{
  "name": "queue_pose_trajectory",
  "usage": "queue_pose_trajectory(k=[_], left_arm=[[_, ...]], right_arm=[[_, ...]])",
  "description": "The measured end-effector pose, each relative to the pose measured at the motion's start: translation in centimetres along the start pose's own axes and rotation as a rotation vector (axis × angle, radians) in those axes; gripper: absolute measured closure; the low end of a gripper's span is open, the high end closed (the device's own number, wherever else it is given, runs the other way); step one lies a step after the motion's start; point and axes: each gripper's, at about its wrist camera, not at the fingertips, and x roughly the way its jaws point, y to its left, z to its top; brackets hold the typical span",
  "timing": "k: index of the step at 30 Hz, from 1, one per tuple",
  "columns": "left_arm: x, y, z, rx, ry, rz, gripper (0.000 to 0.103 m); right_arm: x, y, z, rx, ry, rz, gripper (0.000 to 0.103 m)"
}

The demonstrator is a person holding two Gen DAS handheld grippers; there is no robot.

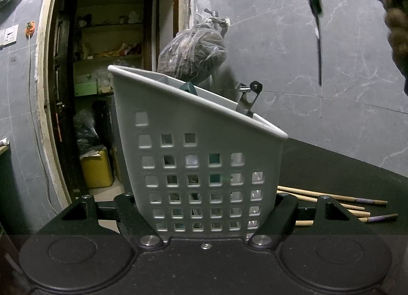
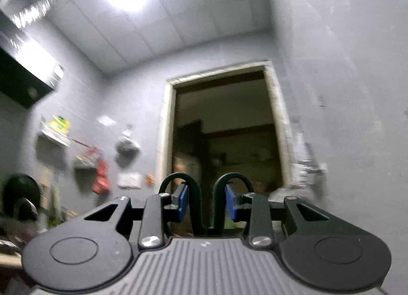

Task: Organize utensils
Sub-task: 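Lower the scissors blade-first into the caddy with the right tool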

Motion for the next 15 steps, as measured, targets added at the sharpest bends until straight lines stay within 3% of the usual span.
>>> queue_pose_trajectory(k=[8, 15], left_arm=[[-0.2, -0.1, 0.0, 0.000, -0.001, 0.000, 0.026], [-0.2, -0.2, 0.0, 0.000, 0.000, 0.001, 0.026]], right_arm=[[3.4, 2.7, -0.6, 0.105, -0.026, 0.172, 0.068], [5.2, 3.9, -2.9, 0.162, -0.001, 0.206, 0.068]])
